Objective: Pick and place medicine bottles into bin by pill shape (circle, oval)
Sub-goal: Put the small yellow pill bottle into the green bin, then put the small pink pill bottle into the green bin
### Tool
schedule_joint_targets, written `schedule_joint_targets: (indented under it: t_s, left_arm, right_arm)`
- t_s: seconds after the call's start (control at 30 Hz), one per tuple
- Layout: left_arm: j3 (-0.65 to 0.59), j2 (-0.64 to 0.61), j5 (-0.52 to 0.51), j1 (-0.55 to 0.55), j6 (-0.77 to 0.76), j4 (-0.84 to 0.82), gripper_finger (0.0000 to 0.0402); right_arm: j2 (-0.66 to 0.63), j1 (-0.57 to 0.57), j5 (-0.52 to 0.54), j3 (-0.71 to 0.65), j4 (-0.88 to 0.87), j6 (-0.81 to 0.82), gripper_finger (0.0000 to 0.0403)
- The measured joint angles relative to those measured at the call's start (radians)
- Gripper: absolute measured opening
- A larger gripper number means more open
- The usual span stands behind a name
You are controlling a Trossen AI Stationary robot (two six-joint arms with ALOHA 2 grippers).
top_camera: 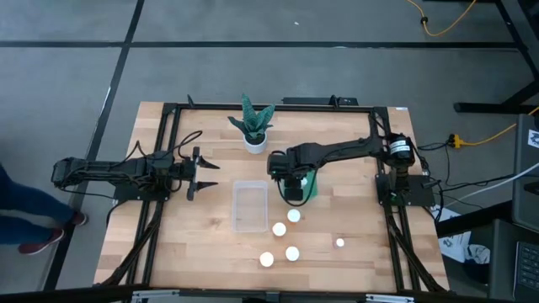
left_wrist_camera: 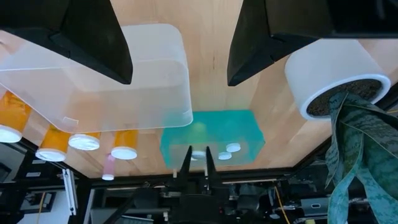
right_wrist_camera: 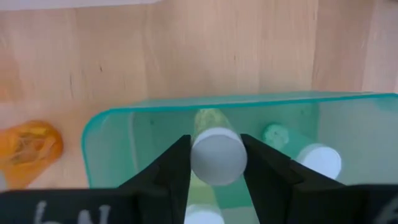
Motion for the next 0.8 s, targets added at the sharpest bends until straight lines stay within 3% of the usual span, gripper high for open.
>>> schedule_joint_targets:
  t_s: [0.23,0.43,0.63,0.8]
  left_arm:
    - [0.0,0.0,0.0,0.0,0.0,0.0,0.0254]
    - [0.0,0.0,0.0,0.0,0.0,0.0,0.0254]
    - [0.0,0.0,0.0,0.0,0.0,0.0,0.0254]
    - [0.0,0.0,0.0,0.0,0.0,0.0,0.0254]
  right_arm:
    - [0.0,-0.001,0.0,0.0,0.0,0.005,0.0183]
    - [-0.003,-0.001,0.0,0.002,-0.014,0.001,0.0191]
    - [-0.005,0.001,0.0,0.104,-0.187,0.026,0.0183]
    - [-0.006,0.04,0.001,0.236,-0.461,0.112,0.0175]
